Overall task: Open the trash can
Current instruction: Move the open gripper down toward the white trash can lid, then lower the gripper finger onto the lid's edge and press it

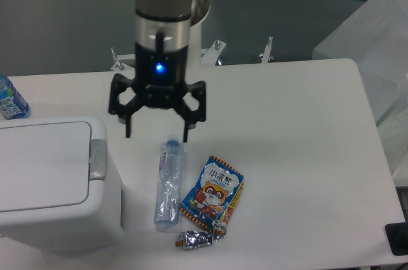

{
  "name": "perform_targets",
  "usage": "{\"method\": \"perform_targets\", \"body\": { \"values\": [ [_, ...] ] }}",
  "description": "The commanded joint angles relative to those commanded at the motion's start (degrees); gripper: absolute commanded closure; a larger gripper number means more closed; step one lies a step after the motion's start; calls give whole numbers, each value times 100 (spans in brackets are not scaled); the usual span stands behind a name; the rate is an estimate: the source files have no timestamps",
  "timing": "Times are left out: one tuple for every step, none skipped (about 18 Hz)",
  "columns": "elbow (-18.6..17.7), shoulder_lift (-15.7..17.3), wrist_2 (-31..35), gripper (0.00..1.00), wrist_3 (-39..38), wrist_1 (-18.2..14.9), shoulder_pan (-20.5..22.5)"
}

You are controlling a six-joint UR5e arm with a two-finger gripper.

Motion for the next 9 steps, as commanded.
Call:
{"method": "perform_targets", "body": {
  "values": [
    [-9,-9,0,0,-88,9,-44],
    [0,-26,0,0,-141,9,-79],
    [0,-79,0,0,-176,9,-79],
    [0,-97,0,0,-185,9,-97],
    [9,-105,0,0,-185,9,-132],
    [9,-123,0,0,-203,17,-141],
    [0,-132,0,0,-247,44,-150],
    [0,-175,0,0,-360,105,-158],
    [0,-202,0,0,-509,219,-167]
  ]
}}
